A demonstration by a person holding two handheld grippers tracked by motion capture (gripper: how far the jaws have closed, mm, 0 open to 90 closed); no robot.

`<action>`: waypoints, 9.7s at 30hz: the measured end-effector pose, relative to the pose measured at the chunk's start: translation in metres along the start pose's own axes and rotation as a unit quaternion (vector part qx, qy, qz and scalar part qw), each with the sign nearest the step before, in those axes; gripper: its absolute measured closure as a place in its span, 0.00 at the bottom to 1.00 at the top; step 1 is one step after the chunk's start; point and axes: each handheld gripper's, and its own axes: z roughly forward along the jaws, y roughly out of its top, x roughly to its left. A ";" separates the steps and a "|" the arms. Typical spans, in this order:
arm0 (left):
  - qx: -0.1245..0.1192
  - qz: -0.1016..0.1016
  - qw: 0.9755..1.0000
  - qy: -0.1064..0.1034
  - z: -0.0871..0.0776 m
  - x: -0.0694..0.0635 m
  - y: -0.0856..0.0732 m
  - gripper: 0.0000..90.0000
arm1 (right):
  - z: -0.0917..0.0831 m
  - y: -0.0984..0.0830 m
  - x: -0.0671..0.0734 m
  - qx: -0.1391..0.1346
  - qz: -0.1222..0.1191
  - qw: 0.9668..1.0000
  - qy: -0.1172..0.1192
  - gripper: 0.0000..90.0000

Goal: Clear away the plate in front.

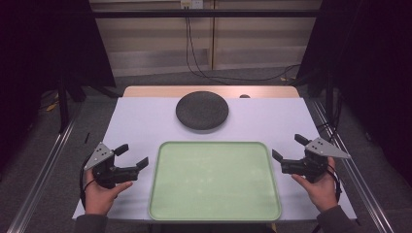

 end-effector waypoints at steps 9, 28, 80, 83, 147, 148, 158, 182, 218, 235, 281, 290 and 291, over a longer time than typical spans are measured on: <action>-0.009 -0.010 1.000 -0.008 0.002 -0.002 0.000 0.06 | 0.001 0.000 0.000 0.004 0.009 1.000 0.004 0.02; 0.006 -0.042 0.999 -0.025 0.034 -0.004 0.007 0.07 | 0.000 -0.001 0.004 0.005 0.014 1.000 0.014 0.03; 0.026 -0.117 0.993 0.015 0.169 0.026 0.054 0.09 | -0.008 -0.002 0.006 0.003 0.007 1.000 0.023 0.04; 0.034 -0.117 0.992 0.019 0.175 0.029 0.055 0.09 | -0.008 -0.002 0.005 0.003 0.007 1.000 0.022 0.04; 0.055 -0.248 0.965 0.058 0.258 0.058 0.049 0.23 | -0.008 -0.002 0.000 -0.002 0.025 0.999 0.030 0.05; 0.057 -0.255 0.963 0.060 0.258 0.057 0.049 0.26 | -0.009 -0.002 0.001 -0.002 0.025 0.999 0.032 0.05; 0.081 -0.252 0.960 0.088 0.262 0.058 0.043 0.36 | -0.009 -0.002 0.000 -0.005 0.032 0.999 0.030 0.05; 0.063 -0.317 0.941 0.101 0.274 0.055 0.029 0.63 | -0.009 0.000 -0.002 -0.011 0.045 0.998 0.036 0.06; 0.004 -0.395 0.916 0.065 0.259 0.046 0.044 0.95 | -0.011 0.004 -0.007 -0.024 0.065 0.997 0.028 0.06; -0.016 -0.385 0.922 0.042 0.261 0.040 0.057 0.96 | -0.012 0.005 -0.010 -0.031 0.064 0.997 0.025 0.05; 0.098 -0.350 0.931 -0.026 0.181 0.040 0.124 0.96 | -0.011 0.002 -0.006 -0.024 0.054 0.998 0.036 0.00; 0.110 -0.336 0.934 -0.055 0.171 0.032 0.118 0.96 | -0.011 0.002 -0.005 -0.024 0.050 0.998 0.044 0.00; 0.115 -0.333 0.934 -0.057 0.170 0.031 0.117 0.96 | -0.011 0.002 -0.005 -0.025 0.052 0.997 0.044 0.00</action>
